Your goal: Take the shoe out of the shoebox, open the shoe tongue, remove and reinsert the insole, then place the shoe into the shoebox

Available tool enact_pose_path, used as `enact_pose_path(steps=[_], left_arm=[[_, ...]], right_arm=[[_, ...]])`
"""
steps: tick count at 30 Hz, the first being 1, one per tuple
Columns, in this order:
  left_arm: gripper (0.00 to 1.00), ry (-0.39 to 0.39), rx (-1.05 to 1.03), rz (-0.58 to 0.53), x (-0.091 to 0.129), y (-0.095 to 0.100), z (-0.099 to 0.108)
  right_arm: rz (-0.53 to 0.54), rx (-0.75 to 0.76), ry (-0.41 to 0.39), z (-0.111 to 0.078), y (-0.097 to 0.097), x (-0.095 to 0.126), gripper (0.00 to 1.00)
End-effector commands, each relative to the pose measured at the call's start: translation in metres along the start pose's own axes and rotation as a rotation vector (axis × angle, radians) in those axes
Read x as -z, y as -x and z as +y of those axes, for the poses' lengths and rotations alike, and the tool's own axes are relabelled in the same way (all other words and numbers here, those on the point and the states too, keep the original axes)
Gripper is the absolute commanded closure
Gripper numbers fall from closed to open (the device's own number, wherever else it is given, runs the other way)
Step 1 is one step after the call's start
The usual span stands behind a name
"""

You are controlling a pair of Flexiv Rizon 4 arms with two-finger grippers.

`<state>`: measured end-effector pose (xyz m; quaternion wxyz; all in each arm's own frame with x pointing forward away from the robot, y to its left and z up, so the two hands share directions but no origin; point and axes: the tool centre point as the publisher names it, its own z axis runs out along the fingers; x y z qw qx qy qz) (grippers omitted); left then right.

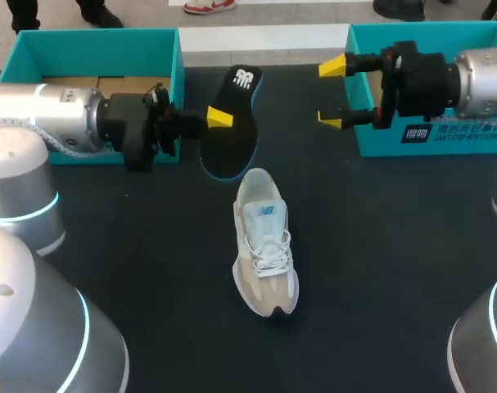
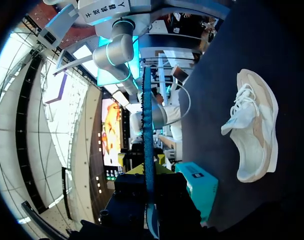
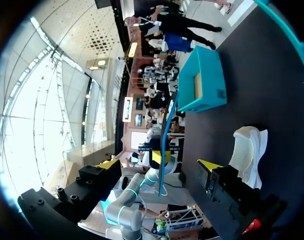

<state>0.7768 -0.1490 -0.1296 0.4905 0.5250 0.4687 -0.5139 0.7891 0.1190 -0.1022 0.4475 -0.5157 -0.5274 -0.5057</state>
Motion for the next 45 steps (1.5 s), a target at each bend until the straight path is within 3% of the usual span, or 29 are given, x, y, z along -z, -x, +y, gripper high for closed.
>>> enact_pose_path(steps=[1,8,12,18,22,26,28,31,45], left_arm=[[1.0,-0.005,-0.001,0.003,0.001,0.001,0.002],[1.0,-0.005,-0.001,0.003,0.001,0.001,0.002],[1.0,0.012,0.317,-0.027,-0.005,0.012,-0.012],[1.0,0.029,0.828,0.103,-0.002,0.017,-0.019],[1.0,-0.018,1.124,0.194,0.002,0.016,-0.025],[1.0,0.014,1.384,0.219,0.002,0.008,-0.026],[1.0,-0.014,1.51,0.218,0.002,0.005,-0.026],[1.0,-0.025,1.539,0.174,0.003,0.003,-0.025],[1.0,-0.025,1.539,0.174,0.003,0.003,-0.025]], right_arm=[[-0.002,-0.001,0.003,-0.001,0.0,-0.001,0.0],[-0.002,-0.001,0.003,-0.001,0.0,-0.001,0.0],[-0.002,-0.001,0.003,-0.001,0.0,-0.001,0.0],[-0.002,-0.001,0.003,-0.001,0.0,-0.001,0.0],[-0.002,-0.001,0.003,-0.001,0.0,-0.001,0.0],[-0.002,-0.001,0.003,-0.001,0.0,-0.001,0.0],[-0.002,-0.001,0.003,-0.001,0.0,-0.001,0.0],[-0.002,-0.001,0.003,-0.001,0.0,-0.001,0.0],[-0.002,-0.001,0.003,-0.001,0.0,-0.001,0.0]])
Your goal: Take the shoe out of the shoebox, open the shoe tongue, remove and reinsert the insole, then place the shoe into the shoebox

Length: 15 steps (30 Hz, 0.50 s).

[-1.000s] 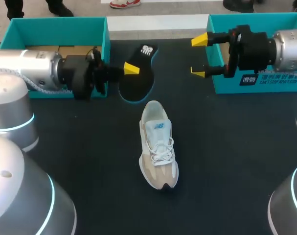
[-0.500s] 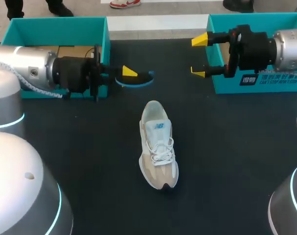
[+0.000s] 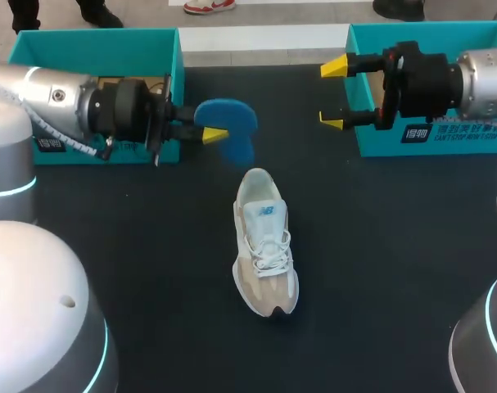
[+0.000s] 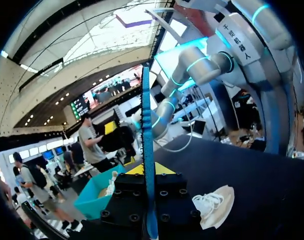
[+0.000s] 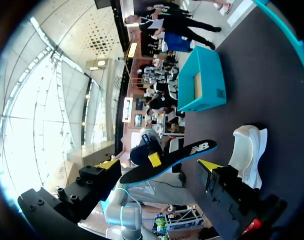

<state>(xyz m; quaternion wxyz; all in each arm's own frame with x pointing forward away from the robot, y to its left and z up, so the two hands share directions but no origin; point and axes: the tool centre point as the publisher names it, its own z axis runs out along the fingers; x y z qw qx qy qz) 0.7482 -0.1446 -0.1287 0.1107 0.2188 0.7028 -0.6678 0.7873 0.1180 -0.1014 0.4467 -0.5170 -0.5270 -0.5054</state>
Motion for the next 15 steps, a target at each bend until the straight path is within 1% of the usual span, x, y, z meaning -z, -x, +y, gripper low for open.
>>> enact_pose_path(steps=[1,4,5,6,7,8,9,10,11,12,13,14,15], left_arm=[[1.0,-0.009,0.403,0.065,0.001,0.004,0.0],[1.0,-0.009,0.403,0.065,0.001,0.004,0.0],[1.0,-0.007,0.525,0.055,0.001,0.007,0.005],[1.0,0.001,0.611,0.095,-0.001,0.006,0.012],[1.0,-0.019,0.656,0.077,0.0,0.008,0.015],[1.0,0.006,0.73,0.076,0.0,0.008,0.019],[1.0,-0.037,0.793,0.082,0.0,0.009,0.021],[1.0,-0.023,0.84,0.066,0.002,0.011,0.021],[1.0,0.011,0.891,0.075,0.001,0.011,0.023],[1.0,-0.019,0.943,0.054,0.003,0.013,0.022],[1.0,0.014,1.007,0.069,0.002,0.013,0.021],[1.0,-0.017,1.035,0.055,0.003,0.014,0.021],[1.0,-0.025,1.097,0.047,0.003,0.015,0.02]], right_arm=[[0.0,0.0,0.001,0.001,0.001,-0.002,0.0],[0.0,0.0,0.001,0.001,0.001,-0.002,0.0],[0.0,0.0,0.001,0.001,0.001,-0.002,0.0],[0.0,0.0,0.001,0.001,0.001,-0.002,0.0],[0.0,0.0,0.001,0.001,0.001,-0.002,0.0],[0.0,0.0,0.001,0.001,0.001,-0.002,0.0],[0.0,0.0,0.001,0.001,0.001,-0.002,0.0],[0.0,0.0,0.001,0.001,0.001,-0.002,0.0],[0.0,0.0,0.001,0.001,0.001,-0.002,0.0],[0.0,0.0,0.001,0.001,0.001,-0.002,0.0],[0.0,0.0,0.001,0.001,0.001,-0.002,0.0],[0.0,0.0,0.001,0.001,0.001,-0.002,0.0],[0.0,0.0,0.001,0.001,0.001,-0.002,0.0]])
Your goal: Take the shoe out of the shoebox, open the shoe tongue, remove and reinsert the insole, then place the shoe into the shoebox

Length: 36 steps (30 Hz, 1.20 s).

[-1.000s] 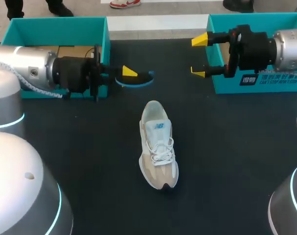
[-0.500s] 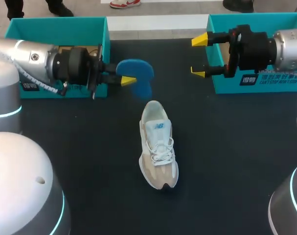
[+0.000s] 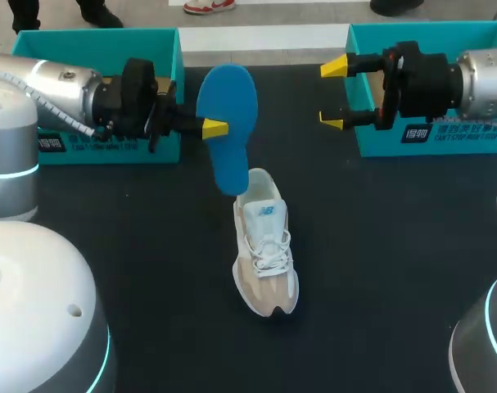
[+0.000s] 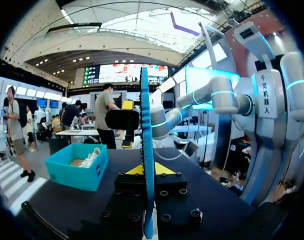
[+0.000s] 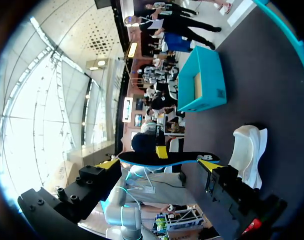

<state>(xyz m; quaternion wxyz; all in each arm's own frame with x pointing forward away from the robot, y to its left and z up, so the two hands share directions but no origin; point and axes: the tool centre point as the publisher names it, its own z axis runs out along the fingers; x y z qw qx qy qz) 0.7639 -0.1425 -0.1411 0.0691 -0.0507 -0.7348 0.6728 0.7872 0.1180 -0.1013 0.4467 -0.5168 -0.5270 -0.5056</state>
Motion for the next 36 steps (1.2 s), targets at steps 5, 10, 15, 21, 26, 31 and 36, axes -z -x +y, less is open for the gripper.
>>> enact_pose_path(steps=[5,10,15,21,26,31,36], left_arm=[[1.0,-0.156,0.898,0.093,0.0034,0.0079,-0.0068],[1.0,-0.301,1.029,0.184,0.0054,0.0069,-0.0105],[1.0,-0.301,1.029,0.184,0.0054,0.0069,-0.0105],[1.0,-0.301,1.029,0.184,0.0054,0.0069,-0.0105],[1.0,-0.301,1.029,0.184,0.0054,0.0069,-0.0105],[1.0,-0.301,1.029,0.184,0.0054,0.0069,-0.0105],[1.0,-0.242,1.118,0.169,0.0012,0.0062,-0.0073]], right_arm=[[0.0,0.0,0.001,0.0007,0.0007,-0.0018,0.0],[0.0,0.0,0.001,0.0007,0.0007,-0.0018,0.0],[0.0,0.0,0.001,0.0007,0.0007,-0.0018,0.0],[0.0,0.0,0.001,0.0007,0.0007,-0.0018,0.0],[0.0,0.0,0.001,0.0007,0.0007,-0.0018,0.0],[0.0,0.0,0.001,0.0007,0.0007,-0.0018,0.0],[0.0,0.0,0.001,0.0007,0.0007,-0.0018,0.0]])
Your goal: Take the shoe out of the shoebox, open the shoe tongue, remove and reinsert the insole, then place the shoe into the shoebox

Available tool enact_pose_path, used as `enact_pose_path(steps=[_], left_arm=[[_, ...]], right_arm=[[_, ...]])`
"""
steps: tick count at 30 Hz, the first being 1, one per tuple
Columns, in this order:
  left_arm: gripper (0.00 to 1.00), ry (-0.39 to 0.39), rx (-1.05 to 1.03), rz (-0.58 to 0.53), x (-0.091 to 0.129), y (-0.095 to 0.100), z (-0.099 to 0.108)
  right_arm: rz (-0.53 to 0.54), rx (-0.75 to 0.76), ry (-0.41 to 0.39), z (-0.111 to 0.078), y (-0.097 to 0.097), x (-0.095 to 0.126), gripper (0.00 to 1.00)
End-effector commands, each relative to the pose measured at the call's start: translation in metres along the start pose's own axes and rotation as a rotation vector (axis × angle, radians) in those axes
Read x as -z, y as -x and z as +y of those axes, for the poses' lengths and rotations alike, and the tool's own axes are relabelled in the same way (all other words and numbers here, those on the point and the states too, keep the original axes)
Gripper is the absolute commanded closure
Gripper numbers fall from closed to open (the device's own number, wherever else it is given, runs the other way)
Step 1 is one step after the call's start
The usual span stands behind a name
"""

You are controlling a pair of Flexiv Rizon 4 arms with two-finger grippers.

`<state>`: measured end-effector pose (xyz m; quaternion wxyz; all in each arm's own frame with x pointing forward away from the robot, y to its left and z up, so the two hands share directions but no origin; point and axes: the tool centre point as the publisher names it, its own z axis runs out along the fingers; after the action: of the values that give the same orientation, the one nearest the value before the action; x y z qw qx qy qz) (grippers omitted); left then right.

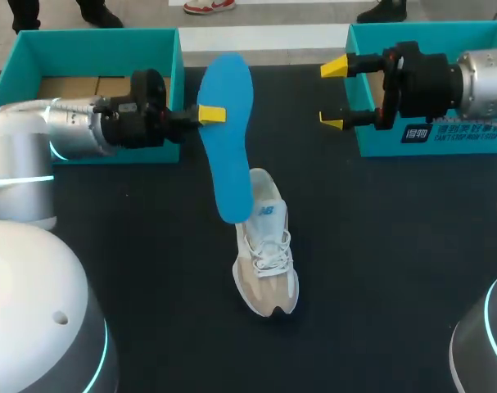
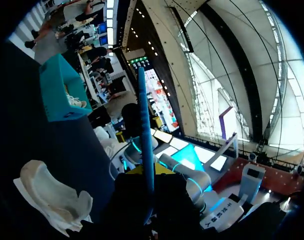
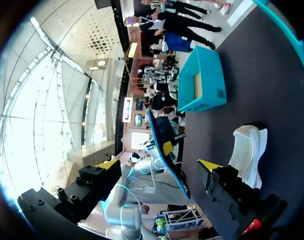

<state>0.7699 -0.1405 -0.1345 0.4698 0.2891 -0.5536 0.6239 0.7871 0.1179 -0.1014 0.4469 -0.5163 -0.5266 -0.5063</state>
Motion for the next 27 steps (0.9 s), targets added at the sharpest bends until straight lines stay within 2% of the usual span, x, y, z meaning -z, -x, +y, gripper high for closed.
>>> enact_pose_path(steps=[1,4,7,10,17,19,23,24,27], left_arm=[[1.0,0.02,0.034,-0.045,-0.003,0.0,-0.001],[1.0,0.007,0.065,-0.059,-0.004,0.001,-0.002],[1.0,-0.015,0.11,-0.07,-0.005,0.006,-0.004],[1.0,-0.03,0.185,-0.086,-0.006,0.015,-0.003],[1.0,-0.055,0.267,-0.116,-0.009,0.028,-0.002],[1.0,-0.064,0.286,-0.111,-0.01,0.032,-0.005],[1.0,-0.065,0.299,-0.105,-0.014,0.038,-0.008],[1.0,-0.065,0.299,-0.105,-0.014,0.039,-0.009],[1.0,-0.063,0.302,-0.094,-0.015,0.041,-0.01]], right_arm=[[-0.002,-0.001,0.0,0.001,0.001,-0.002,0.0],[-0.062,0.008,0.056,-0.004,0.002,-0.007,0.0],[-0.176,0.034,0.093,-0.009,-0.001,-0.014,0.0],[-0.312,0.072,0.088,-0.012,-0.009,-0.025,0.0],[-0.674,0.033,0.033,-0.017,-0.026,-0.048,0.0],[-0.74,0.043,0.034,-0.018,-0.031,-0.054,0.0],[-0.977,-0.043,0.027,-0.022,-0.04,-0.067,0.0],[-1.046,-0.112,0.039,-0.023,-0.04,-0.069,0.0],[-1.046,-0.112,0.039,-0.023,-0.04,-0.069,0.0]])
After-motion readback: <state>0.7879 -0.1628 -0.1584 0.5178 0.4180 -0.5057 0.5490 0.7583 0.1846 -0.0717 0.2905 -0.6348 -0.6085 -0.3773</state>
